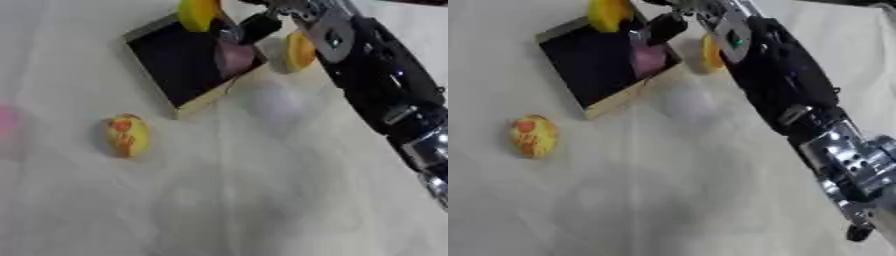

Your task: Pick up objects on the table and place them in the box.

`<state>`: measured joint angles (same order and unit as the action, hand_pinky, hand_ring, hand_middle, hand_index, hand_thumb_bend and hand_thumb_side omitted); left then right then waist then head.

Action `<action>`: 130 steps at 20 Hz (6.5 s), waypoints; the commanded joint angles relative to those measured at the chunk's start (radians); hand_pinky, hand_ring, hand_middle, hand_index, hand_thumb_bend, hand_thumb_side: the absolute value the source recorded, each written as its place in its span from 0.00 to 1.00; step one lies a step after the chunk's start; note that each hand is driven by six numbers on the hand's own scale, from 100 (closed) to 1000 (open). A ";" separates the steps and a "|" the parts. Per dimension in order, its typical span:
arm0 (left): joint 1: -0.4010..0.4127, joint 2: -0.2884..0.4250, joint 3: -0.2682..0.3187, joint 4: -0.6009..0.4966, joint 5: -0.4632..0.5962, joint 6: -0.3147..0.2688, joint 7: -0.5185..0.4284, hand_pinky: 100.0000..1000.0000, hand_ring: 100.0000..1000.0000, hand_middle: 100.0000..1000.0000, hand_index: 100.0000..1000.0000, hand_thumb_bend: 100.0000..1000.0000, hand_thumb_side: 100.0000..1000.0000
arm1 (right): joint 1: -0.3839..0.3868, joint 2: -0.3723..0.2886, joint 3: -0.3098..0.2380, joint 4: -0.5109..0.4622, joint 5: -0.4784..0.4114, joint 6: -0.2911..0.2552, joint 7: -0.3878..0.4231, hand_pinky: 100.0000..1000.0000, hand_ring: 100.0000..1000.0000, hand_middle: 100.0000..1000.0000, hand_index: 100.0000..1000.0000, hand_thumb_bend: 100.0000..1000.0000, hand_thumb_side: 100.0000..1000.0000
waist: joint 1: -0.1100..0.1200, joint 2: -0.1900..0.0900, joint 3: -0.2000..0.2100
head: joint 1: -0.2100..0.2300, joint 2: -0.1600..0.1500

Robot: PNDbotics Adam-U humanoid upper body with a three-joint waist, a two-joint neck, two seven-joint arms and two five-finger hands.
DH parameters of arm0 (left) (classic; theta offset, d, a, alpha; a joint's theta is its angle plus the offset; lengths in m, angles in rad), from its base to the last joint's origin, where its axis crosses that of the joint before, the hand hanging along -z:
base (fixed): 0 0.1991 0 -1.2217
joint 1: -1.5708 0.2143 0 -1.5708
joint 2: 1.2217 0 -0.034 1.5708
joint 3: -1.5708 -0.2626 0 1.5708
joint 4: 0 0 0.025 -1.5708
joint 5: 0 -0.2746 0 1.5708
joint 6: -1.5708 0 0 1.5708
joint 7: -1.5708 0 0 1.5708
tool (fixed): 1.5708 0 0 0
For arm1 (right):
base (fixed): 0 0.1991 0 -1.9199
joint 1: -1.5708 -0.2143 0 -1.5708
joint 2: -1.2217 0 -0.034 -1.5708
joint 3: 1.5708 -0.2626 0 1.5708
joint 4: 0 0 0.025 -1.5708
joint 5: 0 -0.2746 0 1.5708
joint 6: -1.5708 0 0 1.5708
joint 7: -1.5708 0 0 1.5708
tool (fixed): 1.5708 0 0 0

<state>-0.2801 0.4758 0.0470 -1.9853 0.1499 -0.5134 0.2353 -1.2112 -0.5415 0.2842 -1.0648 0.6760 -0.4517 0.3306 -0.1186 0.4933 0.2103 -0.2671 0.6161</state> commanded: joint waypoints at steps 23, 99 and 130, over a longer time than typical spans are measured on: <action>0.007 0.015 0.009 -0.015 0.013 0.008 -0.001 0.68 0.63 0.62 0.80 0.00 0.52 | -0.011 -0.033 -0.011 -0.030 -0.058 0.099 0.036 0.99 1.00 0.84 0.96 0.00 0.49 | 0.007 -0.056 -0.008 | -0.008 0.012; 0.036 0.011 0.021 -0.015 0.004 0.021 0.013 0.69 0.63 0.61 0.79 0.00 0.51 | 0.154 -0.259 -0.072 -0.017 -0.030 -0.050 0.164 0.98 1.00 0.93 1.00 0.25 0.57 | 0.024 -0.027 -0.048 | 0.004 -0.044; 0.031 0.001 0.016 -0.015 0.005 0.029 0.003 0.69 0.64 0.61 0.79 0.00 0.51 | 0.170 -0.219 -0.079 0.057 -0.009 -0.044 0.021 0.84 0.71 0.37 0.52 0.00 0.27 | 0.026 -0.011 -0.048 | 0.002 -0.015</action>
<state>-0.2470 0.4652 0.0592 -1.9853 0.1569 -0.4854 0.2413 -1.0289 -0.7338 0.2162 -0.9909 0.6972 -0.4985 0.3652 -0.1138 0.4990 0.1627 -0.2627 0.5983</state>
